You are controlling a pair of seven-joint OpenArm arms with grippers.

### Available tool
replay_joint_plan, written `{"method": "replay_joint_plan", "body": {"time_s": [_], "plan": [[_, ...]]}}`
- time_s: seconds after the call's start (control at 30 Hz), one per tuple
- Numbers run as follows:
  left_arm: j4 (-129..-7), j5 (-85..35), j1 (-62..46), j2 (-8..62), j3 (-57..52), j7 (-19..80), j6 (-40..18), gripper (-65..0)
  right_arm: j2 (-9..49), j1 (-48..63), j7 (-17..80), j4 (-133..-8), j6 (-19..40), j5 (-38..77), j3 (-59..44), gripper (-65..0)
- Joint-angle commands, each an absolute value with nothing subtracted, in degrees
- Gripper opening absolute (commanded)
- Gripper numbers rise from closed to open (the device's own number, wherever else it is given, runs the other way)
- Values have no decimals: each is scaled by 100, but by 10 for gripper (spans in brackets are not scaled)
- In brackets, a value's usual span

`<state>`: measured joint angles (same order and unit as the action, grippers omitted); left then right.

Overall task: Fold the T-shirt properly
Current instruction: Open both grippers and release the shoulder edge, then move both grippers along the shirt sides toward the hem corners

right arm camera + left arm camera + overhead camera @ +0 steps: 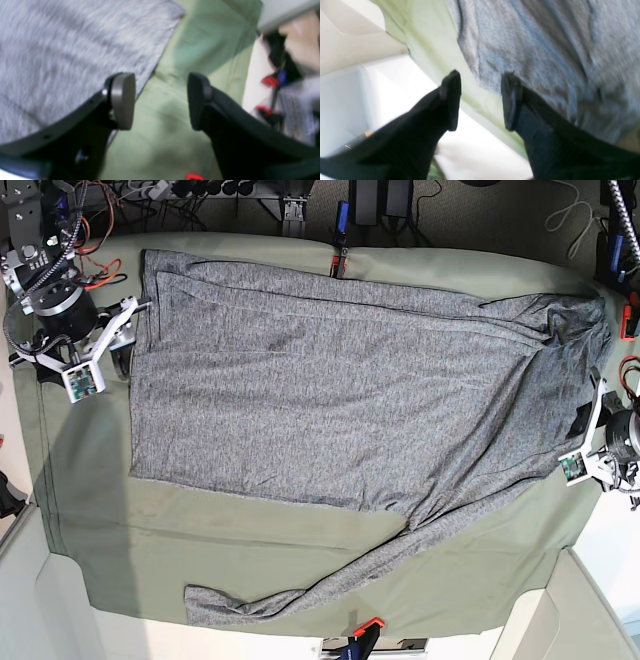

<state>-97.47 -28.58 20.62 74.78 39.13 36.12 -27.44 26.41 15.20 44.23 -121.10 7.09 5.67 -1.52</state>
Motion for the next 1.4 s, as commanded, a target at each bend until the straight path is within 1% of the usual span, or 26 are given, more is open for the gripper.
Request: {"method": "replay_joint_plan", "body": {"time_s": [0.0,0.13,0.2,0.27,0.47,0.6,0.77,0.9,1.0,1.13,1.37], "plan": [[-9529,-2934,2331,7481,3817,3632,-2637,-359,2521,1452,4235,-12151,663,661,-425,-315],[-8597,-3297,2867,6768,3817,3782,-2639,-359,1879,1315,4156,-11977,622,1007,-1125,-315],[-8200,-3437,3079,6453,3817,3944,-2639,-359,1645,1245,4066,-11760,373,989,-1273,-315],[-7830,-3498,3238,6195,3817,4012,-2637,-359,1417,1114,4021,-11480,246,934,-1334,-315],[-6923,-3682,3428,5664,3817,4005,-2637,-359,705,556,3876,-10652,-191,701,-1347,-315],[-6508,-3712,3428,5408,3817,3990,-2615,-359,368,64,3868,-10073,-198,639,-1450,-315],[-6053,-3708,3428,5231,3769,3830,-2617,-359,250,-545,3789,-9336,-185,753,-1997,-315],[-5603,-3704,3428,5087,3481,3704,-2620,-359,248,-926,3789,-8827,145,1085,-2397,-315],[-5301,-3701,3428,4963,3175,3570,-2635,-355,237,-1116,3743,-8420,325,1118,-2425,-315],[-5000,-3701,3428,4825,2838,3114,-2639,-289,167,-1356,3642,-8055,425,1120,-2425,-315],[-4576,-3575,3428,4731,2720,2639,-2571,-284,154,-1492,3476,-7701,427,1048,-2425,-315]]}}
